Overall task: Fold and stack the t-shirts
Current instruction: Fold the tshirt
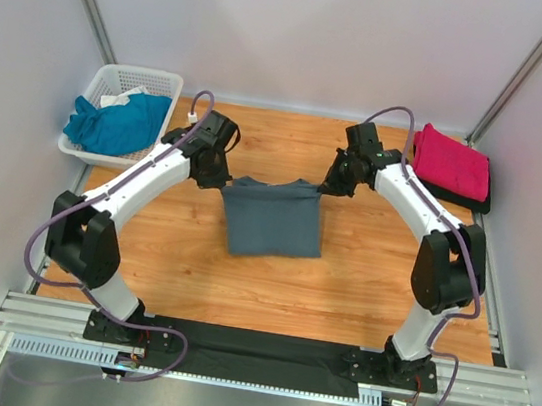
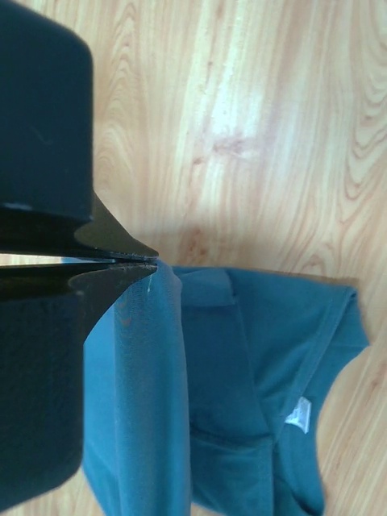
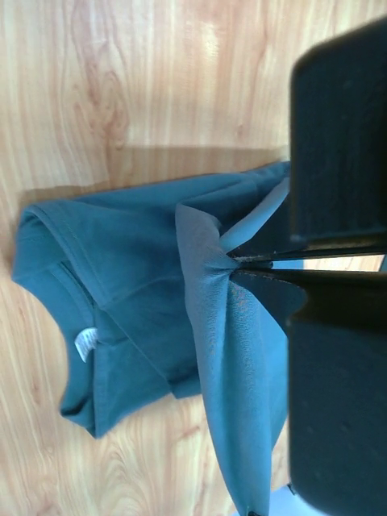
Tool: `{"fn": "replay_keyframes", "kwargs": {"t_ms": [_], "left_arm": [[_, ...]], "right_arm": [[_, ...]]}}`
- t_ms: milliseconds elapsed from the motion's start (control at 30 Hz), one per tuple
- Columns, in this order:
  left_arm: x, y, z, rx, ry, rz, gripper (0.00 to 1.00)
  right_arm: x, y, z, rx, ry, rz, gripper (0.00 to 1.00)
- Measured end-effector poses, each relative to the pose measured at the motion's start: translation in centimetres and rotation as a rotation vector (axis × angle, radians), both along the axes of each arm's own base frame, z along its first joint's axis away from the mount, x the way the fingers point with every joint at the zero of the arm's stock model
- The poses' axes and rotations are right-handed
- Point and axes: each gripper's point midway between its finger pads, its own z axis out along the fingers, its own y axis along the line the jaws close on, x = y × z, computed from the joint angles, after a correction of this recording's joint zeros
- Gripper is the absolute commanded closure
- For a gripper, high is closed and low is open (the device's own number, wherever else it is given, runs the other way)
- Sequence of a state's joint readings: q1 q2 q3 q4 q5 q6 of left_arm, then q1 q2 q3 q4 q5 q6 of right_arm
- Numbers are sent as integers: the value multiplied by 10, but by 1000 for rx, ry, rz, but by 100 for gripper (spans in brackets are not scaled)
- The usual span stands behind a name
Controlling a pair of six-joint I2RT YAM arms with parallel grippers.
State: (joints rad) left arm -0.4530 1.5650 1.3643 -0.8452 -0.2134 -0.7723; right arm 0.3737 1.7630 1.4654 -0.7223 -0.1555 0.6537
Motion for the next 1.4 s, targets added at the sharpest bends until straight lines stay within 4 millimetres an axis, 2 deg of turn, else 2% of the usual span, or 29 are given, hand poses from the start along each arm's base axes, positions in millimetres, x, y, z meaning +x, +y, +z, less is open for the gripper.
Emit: {"fn": "replay_keyframes", "kwargs": {"t_ms": [400, 600, 633, 667, 700, 733, 767, 800, 833, 867, 900, 967, 1000, 1033, 1067, 1100, 1133, 1167, 1200, 1233, 1267, 1300, 1400], "left_arm": [[62, 1, -28, 61, 9, 25, 100], [85, -1, -61, 84, 40, 27, 100], [89, -1, -67, 88, 45, 24, 100], [93, -2, -73, 92, 52, 19, 94], [97, -3, -78, 97, 53, 13, 88], [101, -4, -82, 102, 53, 9, 82], [105, -2, -84, 118, 52, 6, 65], [110, 0, -85, 139, 48, 3, 58], [115, 3, -84, 155, 41, 4, 53], [119, 5, -80, 169, 30, 7, 44], [123, 9, -75, 184, 18, 10, 40], [128, 13, -62, 199, -11, 15, 35], [129, 15, -54, 200, -29, 18, 35], [129, 16, -44, 195, -45, 17, 36], [127, 16, -33, 184, -66, 15, 42], [125, 14, -22, 163, -88, 11, 46], [121, 11, -7, 127, -127, 4, 54], [115, 9, 6, 92, -161, -5, 71], [109, 5, 21, 41, -202, -9, 81], [101, -1, 38, -13, -247, -20, 92], [96, -8, 52, -64, -296, -31, 100], [91, -15, 65, -112, -335, -40, 100], [90, -37, 80, -219, -402, -62, 100]], "right_arm": [[52, -2, -25, -51, -5, -24, 100], [79, -2, -48, -59, -7, -26, 99], [82, -3, -53, -60, 1, -26, 96], [85, -3, -57, -58, 8, -26, 91], [90, -2, -62, -54, 9, -26, 72], [95, -2, -65, -53, 11, -24, 58], [100, -3, -66, -51, 6, -23, 45], [107, -4, -65, -49, -4, -22, 30], [112, -6, -63, -44, -11, -22, 23], [117, -8, -58, -44, -24, -20, 16], [122, -10, -52, -44, -39, -19, 12], [132, -13, -34, -41, -87, -7, 17], [138, -14, -23, -37, -117, -4, 29], [141, -15, -15, -32, -140, 0, 36], [141, -14, -4, -21, -164, 11, 46], [138, -13, 6, -10, -186, 21, 65], [134, -12, 15, 6, -206, 34, 71], [127, -8, 26, 37, -225, 45, 75], [122, -4, 35, 63, -242, 57, 80], [114, 1, 45, 97, -266, 74, 89], [107, 7, 52, 126, -284, 93, 93], [102, 13, 59, 156, -305, 109, 99], [98, 28, 61, 213, -327, 147, 100]]}}
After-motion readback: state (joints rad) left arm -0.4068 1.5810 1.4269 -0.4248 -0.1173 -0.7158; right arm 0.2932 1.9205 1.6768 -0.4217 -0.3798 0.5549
